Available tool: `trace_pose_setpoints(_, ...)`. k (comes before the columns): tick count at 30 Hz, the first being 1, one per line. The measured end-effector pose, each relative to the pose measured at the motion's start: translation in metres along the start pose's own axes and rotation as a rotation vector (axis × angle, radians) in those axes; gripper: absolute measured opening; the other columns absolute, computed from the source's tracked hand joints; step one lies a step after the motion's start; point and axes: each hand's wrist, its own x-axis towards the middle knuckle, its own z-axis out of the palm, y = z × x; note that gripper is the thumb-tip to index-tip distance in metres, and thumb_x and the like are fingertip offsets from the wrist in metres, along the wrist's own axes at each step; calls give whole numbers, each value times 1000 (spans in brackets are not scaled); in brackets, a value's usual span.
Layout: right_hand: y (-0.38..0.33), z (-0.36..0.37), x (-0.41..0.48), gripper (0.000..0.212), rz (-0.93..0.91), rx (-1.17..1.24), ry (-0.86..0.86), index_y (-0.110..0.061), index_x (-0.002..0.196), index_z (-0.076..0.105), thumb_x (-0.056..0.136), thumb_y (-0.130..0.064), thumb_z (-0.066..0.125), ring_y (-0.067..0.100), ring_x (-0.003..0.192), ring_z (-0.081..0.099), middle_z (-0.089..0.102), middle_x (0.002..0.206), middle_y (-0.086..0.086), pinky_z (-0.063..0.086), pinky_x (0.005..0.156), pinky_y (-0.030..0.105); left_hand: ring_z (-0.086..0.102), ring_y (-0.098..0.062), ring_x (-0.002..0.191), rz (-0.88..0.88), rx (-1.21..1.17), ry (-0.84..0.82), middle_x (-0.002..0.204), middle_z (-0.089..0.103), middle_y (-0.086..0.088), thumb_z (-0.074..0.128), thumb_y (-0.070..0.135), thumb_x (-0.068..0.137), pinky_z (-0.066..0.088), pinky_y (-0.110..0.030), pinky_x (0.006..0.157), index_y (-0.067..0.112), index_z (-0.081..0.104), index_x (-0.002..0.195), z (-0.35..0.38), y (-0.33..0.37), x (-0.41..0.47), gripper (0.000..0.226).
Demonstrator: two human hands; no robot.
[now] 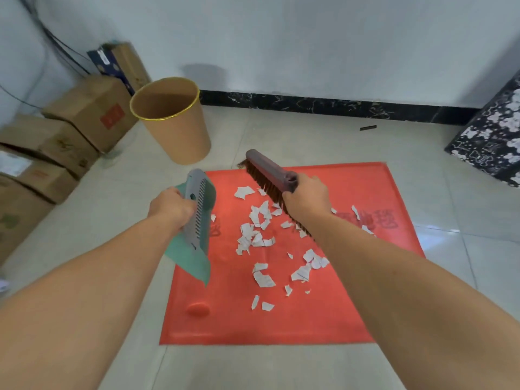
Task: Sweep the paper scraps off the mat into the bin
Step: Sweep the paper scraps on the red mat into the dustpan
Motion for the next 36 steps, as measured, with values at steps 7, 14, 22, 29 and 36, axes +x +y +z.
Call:
trace_pose_setpoints(7,9,4,15,29,-94,-93,-70,-18,112,64,83,-24,64,27,95,58,58,108,5,54,79,41,59,-36,92,-107,156,73,108,63,-16,57,33,86,48,-36,73,9,55,112,20,-16,-6,36)
trace_pose_setpoints(14,-13,21,28,23,-113,14,-115,-25,108,65,85,-21,64,20,88,58,63,103,-1,49,69,30,61,-37,82,-193,36,153,104,62,-20,47,38,91,50,-38,67,2,53,115,12,-40,4,44)
trace_pose_setpoints(22,-54,98,15,23,29,195,-217,-16,103,55,81,-22,63,25,81,57,58,92,3,44,66,30,52,-23,64,-159,52,154,78,52,-4,49,36,89,37,-30,55,13,53,98,7,-89,18,25)
trace_pose_setpoints(29,-62,175,-3,36,169,325,-334,-13,112,41,84,-17,63,32,89,61,60,104,12,45,67,34,53,-18,64,-118,76,149,77,52,-1,49,38,88,38,-28,53,20,51,97,12,-98,35,20)
trace_pose_setpoints(36,-55,211,-4,29,152,334,-374,-14,104,38,89,-18,62,35,94,61,60,106,16,48,73,36,62,-29,76,-86,164,158,91,61,-6,47,46,86,57,-38,69,22,49,104,21,-97,46,29)
